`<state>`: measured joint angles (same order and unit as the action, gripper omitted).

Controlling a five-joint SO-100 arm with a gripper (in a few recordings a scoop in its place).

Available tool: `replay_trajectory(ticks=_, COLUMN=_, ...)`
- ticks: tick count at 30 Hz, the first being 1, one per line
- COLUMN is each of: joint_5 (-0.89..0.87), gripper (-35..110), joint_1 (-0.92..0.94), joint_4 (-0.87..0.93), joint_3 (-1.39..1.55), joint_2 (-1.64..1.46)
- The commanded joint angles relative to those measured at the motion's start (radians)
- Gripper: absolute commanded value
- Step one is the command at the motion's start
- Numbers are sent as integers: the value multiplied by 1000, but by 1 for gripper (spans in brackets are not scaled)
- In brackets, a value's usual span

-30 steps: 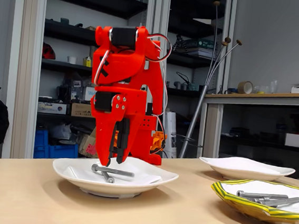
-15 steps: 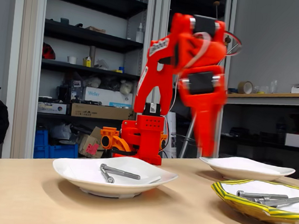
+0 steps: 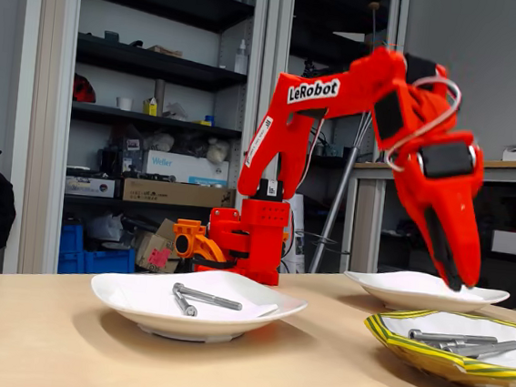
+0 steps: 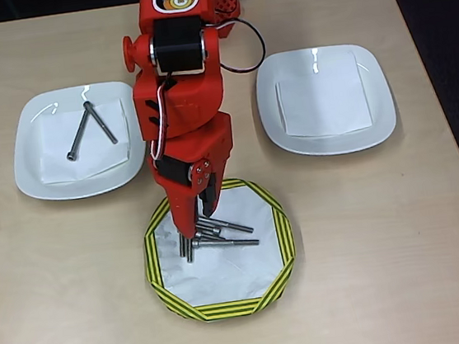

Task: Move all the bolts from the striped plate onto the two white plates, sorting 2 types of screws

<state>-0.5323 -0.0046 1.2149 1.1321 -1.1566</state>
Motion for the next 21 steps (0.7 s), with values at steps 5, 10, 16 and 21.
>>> replay_trajectory(ticks=5, joint_5=-74, gripper=13, joint_1=-58, joint_4=-23, joint_3=8, joint_2=21)
replay_trajectory(ticks=10, joint_5=-84, gripper=12, joint_1=-72, joint_4=-89, joint_3=2, joint_2=75)
replay_trajectory(ticks=16, joint_5=-95, gripper=12, joint_1=-83, joint_4=-149, joint_3=0, joint_2=118)
replay_trajectory(ticks=21, joint_5=-100, gripper=11, joint_1=-83, joint_4=-170, joint_3=-14, joint_2=155)
